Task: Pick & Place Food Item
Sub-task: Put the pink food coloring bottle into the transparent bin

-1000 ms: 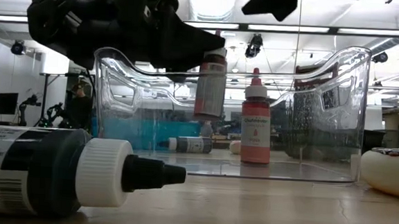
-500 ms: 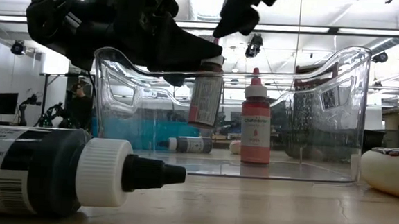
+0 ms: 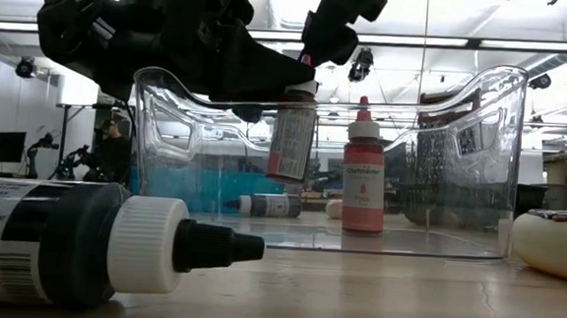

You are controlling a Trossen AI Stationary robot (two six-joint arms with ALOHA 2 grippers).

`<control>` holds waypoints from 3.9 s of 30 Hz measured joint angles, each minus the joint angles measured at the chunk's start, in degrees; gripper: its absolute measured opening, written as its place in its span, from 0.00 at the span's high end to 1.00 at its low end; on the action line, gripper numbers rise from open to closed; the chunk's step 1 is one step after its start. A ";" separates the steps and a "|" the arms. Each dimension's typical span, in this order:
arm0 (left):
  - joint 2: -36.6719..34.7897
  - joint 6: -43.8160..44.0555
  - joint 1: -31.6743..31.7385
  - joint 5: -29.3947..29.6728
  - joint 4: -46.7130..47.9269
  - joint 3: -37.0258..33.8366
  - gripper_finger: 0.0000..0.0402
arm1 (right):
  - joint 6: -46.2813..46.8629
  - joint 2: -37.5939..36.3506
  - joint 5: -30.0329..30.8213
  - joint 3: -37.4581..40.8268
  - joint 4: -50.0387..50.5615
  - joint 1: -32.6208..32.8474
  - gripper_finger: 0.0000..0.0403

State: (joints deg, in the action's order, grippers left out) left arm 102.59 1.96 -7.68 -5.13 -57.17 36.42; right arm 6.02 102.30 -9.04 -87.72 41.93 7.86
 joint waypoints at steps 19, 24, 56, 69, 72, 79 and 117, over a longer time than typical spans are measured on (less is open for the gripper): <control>0.04 0.00 0.02 0.02 -0.22 0.00 0.72 | 0.51 0.09 4.45 0.04 0.55 0.11 0.70; 0.07 0.00 0.02 0.02 -0.44 0.00 0.72 | -0.15 0.11 4.28 0.11 1.25 0.35 0.73; 0.31 -0.02 0.00 -0.02 0.63 -0.11 0.72 | -1.73 3.46 4.33 -0.15 0.83 1.05 0.95; 0.26 -0.70 0.02 0.21 -0.27 -0.04 0.73 | -1.70 2.51 4.63 -0.13 1.77 1.09 0.95; 0.26 -0.88 0.02 0.20 -0.13 -0.02 0.73 | -1.70 2.67 4.70 -0.13 1.86 1.09 0.95; -0.18 -0.83 0.07 0.00 -1.04 0.10 0.58 | -1.68 2.64 4.22 0.19 4.21 1.16 0.95; -27.76 -6.24 -0.15 3.90 2.84 -16.13 0.26 | -0.84 4.60 6.02 0.63 6.21 2.03 0.96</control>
State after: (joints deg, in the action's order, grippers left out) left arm 74.83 -4.28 -7.84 -1.22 -54.33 20.29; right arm 5.18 106.90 -3.02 -87.09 48.14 9.89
